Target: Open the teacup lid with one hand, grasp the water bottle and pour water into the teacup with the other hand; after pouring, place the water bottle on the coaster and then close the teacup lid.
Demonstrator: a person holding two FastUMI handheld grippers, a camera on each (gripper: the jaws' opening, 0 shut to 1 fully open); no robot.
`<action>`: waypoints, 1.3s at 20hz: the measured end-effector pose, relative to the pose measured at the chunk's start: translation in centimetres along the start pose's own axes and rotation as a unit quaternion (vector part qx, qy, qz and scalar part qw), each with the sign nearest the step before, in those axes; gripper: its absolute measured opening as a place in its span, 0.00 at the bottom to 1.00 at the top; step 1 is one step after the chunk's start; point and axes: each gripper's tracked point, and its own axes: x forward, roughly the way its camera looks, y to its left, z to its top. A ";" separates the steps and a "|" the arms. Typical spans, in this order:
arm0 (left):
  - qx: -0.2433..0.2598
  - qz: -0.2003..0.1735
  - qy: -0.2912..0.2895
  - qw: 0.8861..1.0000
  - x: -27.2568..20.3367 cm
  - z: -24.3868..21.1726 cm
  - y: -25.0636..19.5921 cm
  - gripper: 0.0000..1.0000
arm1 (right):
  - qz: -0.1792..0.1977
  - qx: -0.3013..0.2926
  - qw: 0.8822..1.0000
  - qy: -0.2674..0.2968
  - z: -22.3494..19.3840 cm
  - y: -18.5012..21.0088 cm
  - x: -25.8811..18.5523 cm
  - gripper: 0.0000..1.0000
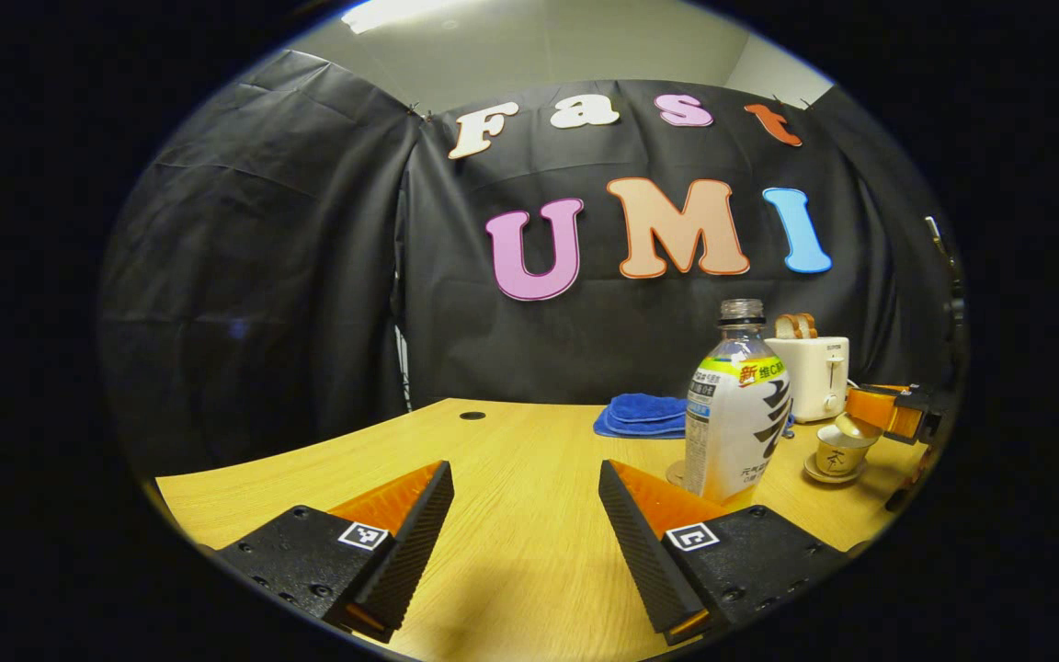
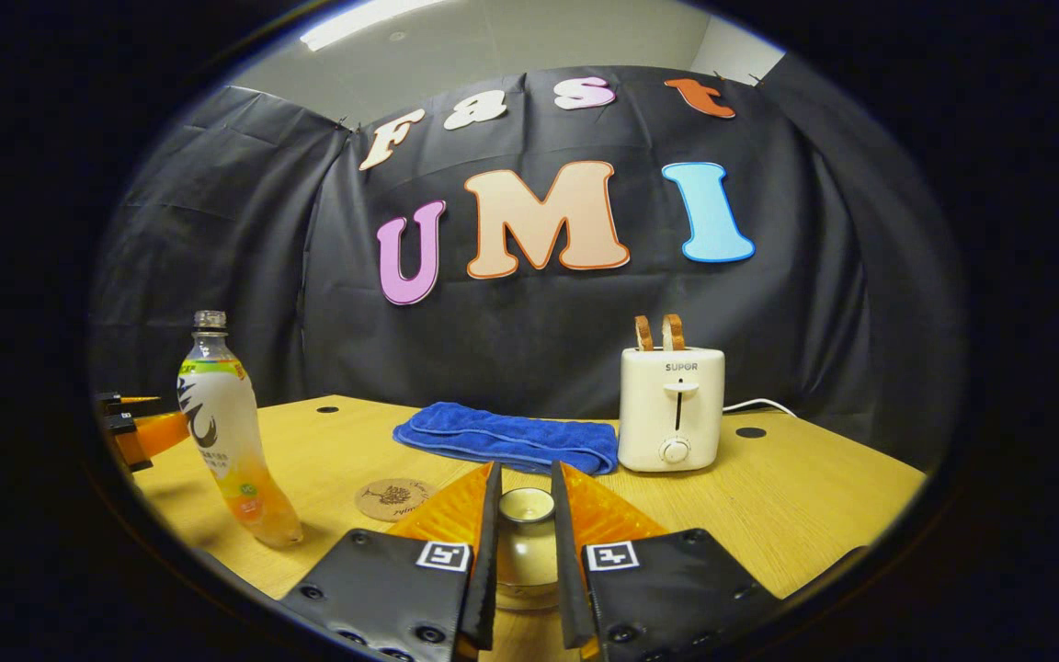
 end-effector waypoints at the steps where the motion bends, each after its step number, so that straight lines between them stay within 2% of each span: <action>1: 0.000 -0.008 -0.001 1.000 -0.2 0.0 -0.3 0.93 | -0.003 0.000 1.000 0.000 0.0 -0.3 -0.3 0.33; 8: -0.002 -0.092 -0.003 0.996 -1.5 0.1 -3.1 0.93 | -0.030 0.000 1.000 -0.005 0.3 -2.5 -4.2 0.31; 12: -0.004 -0.163 -0.005 0.987 -2.5 0.1 -5.7 0.93 | -0.027 0.000 1.000 -0.004 0.4 -3.1 -6.0 0.31; 17: -0.004 -0.225 0.011 0.974 -2.7 -0.4 -8.7 0.93 | -0.046 -0.001 0.999 -0.005 0.5 -4.6 -7.4 0.31; 20: -0.001 -0.240 0.041 0.970 -1.9 -1.3 -10.5 0.93 | -0.051 -0.001 0.999 -0.006 0.6 -5.2 -7.8 0.30; 23: 0.001 -0.237 0.076 0.968 -0.5 -2.1 -11.7 0.93 | -0.050 -0.001 0.999 -0.005 0.6 -5.5 -8.2 0.30; 26: -0.003 -0.226 0.085 0.970 0.9 -2.2 -12.6 0.93 | -0.055 -0.001 0.998 -0.007 0.7 -6.2 -8.4 0.31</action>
